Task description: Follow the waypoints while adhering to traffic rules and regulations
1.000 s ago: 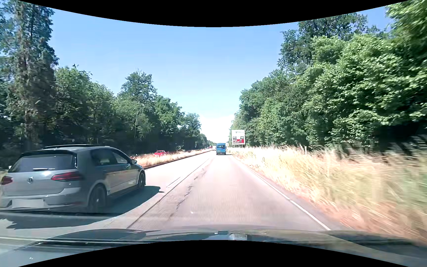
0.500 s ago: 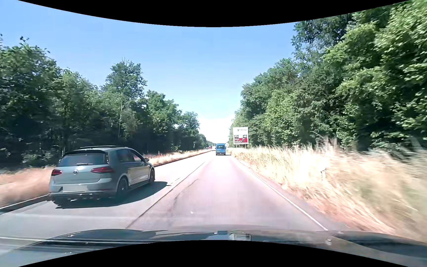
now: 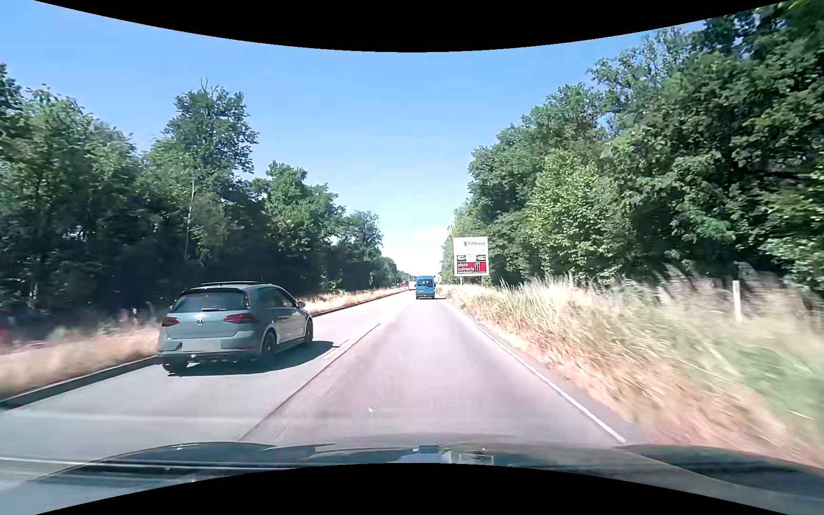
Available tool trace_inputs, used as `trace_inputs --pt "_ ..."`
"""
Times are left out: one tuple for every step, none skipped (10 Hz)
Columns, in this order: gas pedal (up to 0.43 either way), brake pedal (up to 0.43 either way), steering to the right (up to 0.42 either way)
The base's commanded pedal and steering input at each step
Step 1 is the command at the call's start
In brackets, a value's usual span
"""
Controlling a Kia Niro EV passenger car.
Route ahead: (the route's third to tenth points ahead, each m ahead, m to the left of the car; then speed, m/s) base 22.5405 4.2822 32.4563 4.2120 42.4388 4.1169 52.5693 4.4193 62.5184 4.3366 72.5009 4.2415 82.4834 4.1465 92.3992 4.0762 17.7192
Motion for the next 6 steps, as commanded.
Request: trace_inputs --pt "0.118 0.000 0.000" --pt "0.118 0.000 0.000" --pt "0.118 0.000 0.000" --pt "0.118 0.000 0.000" --pt "0.118 0.000 0.000" --pt "0.118 0.000 0.000"
